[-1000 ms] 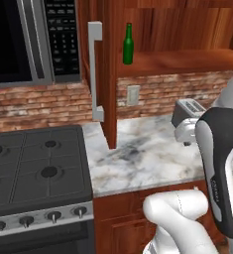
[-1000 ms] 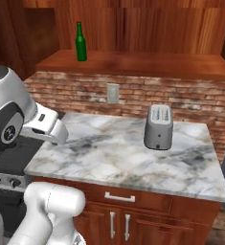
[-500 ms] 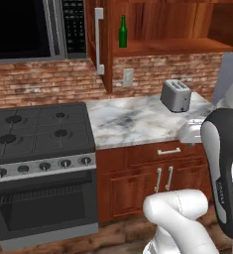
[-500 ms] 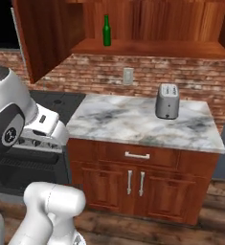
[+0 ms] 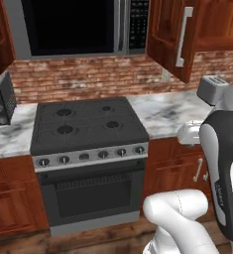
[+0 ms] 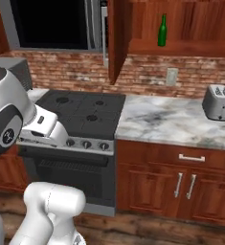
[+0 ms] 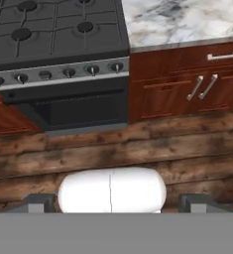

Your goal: Sort all alcoholic drinks to one cabinet, and non-alcoholic drinks to the other.

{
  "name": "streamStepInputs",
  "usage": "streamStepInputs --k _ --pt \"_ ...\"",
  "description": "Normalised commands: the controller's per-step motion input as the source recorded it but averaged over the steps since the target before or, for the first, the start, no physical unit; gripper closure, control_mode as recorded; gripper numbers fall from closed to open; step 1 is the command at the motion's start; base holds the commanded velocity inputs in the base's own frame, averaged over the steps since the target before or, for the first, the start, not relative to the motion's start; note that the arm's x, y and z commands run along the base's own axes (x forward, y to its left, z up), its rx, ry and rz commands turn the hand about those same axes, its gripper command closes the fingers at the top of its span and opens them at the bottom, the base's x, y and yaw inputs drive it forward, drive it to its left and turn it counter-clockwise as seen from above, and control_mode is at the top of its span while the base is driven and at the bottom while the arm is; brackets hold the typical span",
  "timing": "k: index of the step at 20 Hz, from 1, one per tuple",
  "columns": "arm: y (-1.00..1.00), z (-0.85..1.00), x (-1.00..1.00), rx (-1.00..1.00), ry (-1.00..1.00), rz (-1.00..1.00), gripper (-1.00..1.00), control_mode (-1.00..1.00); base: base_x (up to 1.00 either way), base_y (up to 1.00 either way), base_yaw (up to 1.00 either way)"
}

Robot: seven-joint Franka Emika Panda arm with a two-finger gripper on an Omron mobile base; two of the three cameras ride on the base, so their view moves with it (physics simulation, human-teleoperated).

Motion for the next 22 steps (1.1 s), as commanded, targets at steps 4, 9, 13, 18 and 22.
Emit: streamStepInputs --k 4,9,13,18,22 --pt "0.0 0.0 0.0 0.0 0.0 0.0 -1.0 1.0 0.0 1.0 0.0" --pt "0.0 0.0 0.0 0.0 0.0 0.0 -1.0 1.0 0.0 1.0 0.0" --pt "0.0 0.0 0.0 0.0 0.0 0.0 -1.0 1.0 0.0 1.0 0.0" --pt "0.0 0.0 0.0 0.0 0.0 0.0 -1.0 1.0 0.0 1.0 0.0" --pt "0.0 0.0 0.0 0.0 0.0 0.0 -1.0 1.0 0.02 1.0 0.0"
